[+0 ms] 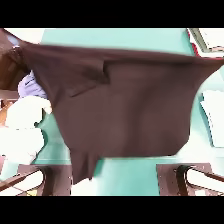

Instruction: Fold the shirts.

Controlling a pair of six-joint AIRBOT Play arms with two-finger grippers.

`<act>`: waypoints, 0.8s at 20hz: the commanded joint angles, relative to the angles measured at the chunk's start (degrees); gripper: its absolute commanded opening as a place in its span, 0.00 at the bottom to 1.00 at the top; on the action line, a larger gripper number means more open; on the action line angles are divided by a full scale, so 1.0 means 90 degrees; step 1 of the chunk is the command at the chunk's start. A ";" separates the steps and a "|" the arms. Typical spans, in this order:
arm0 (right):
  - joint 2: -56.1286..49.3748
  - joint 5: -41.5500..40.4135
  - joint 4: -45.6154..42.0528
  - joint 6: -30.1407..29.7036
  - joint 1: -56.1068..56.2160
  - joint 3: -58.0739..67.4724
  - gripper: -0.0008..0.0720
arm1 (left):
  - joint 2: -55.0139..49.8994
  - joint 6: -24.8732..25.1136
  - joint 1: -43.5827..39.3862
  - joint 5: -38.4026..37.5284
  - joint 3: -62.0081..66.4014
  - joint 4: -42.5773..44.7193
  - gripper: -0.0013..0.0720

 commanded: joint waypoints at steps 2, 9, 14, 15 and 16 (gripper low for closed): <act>-0.1224 -0.0619 -0.0019 0.0318 0.0121 -0.0461 0.03 | -0.1518 0.0420 -0.0236 0.0529 -0.0432 -0.0129 0.05; -0.2059 -0.2902 -0.0005 0.1018 0.0610 -0.0457 0.03 | -0.2414 0.1022 -0.0877 0.3704 -0.0430 -0.0129 0.05; -0.2069 -0.3638 -0.0049 0.1035 0.0746 -0.0457 0.03 | -0.2419 0.1460 -0.0877 0.4124 -0.0432 0.0163 0.05; -0.2069 -0.3536 -0.0058 0.1030 0.0755 -0.0457 0.03 | -0.2419 0.1557 -0.0877 0.3934 -0.0432 0.0172 0.05; -0.2067 -0.3330 -0.0056 0.1030 0.0755 -0.0457 0.03 | -0.2419 0.1625 -0.0857 0.3691 -0.0432 0.0231 0.05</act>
